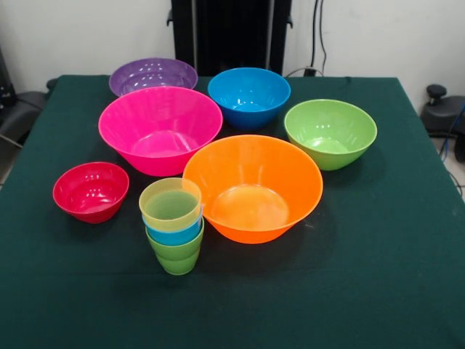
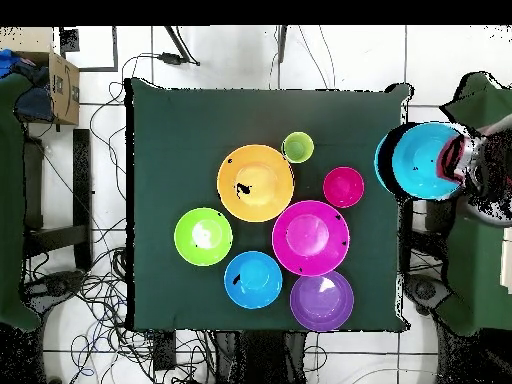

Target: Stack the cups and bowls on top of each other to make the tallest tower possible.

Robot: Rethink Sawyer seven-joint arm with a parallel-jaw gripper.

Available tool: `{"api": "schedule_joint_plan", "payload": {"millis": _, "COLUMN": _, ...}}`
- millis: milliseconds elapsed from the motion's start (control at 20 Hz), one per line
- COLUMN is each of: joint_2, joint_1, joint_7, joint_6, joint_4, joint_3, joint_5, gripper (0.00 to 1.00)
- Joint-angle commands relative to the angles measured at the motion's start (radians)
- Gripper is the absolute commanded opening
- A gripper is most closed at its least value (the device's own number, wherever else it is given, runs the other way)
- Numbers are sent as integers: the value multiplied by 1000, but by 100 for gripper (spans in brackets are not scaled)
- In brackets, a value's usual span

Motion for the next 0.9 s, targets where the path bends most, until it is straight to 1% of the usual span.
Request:
{"api": "schedule_joint_plan", "payload": {"millis": 50, "joint_2": -53, "joint_1": 62, "joint_7": -170, "joint_6": 72, "joint_4": 51, "joint_3": 25, "joint_5": 29, "gripper": 0}}
{"api": "schedule_joint_plan", "payload": {"millis": 200, "joint_2": -81, "joint_1": 73, "joint_7": -145, "joint_6": 46, "joint_4": 93, "joint_3": 13, "joint_5": 50, "gripper": 0}}
{"api": "schedule_joint_plan", "payload": {"millis": 300, "joint_2": -105, "joint_1": 87, "joint_7": -125, "joint_6": 43, "joint_4": 115, "joint_3": 0, "joint_5": 51, "gripper": 0}}
{"api": "schedule_joint_plan", "payload": {"millis": 350, "joint_2": -125, "joint_1": 91, "joint_7": -118, "joint_6": 23, "joint_4": 138, "joint_3": -7, "joint_5": 51, "gripper": 0}}
{"api": "schedule_joint_plan", "payload": {"millis": 500, "joint_2": -139, "joint_1": 97, "joint_7": -96, "joint_6": -8, "joint_4": 177, "joint_3": -17, "joint_5": 70, "gripper": 0}}
{"api": "schedule_joint_plan", "payload": {"millis": 700, "joint_2": -115, "joint_1": 90, "joint_7": -112, "joint_6": -40, "joint_4": 191, "joint_3": -17, "joint_5": 68, "gripper": 0}}
{"api": "schedule_joint_plan", "payload": {"millis": 900, "joint_2": -59, "joint_1": 76, "joint_7": -147, "joint_6": -108, "joint_4": 210, "joint_3": -4, "joint_5": 62, "gripper": 0}}
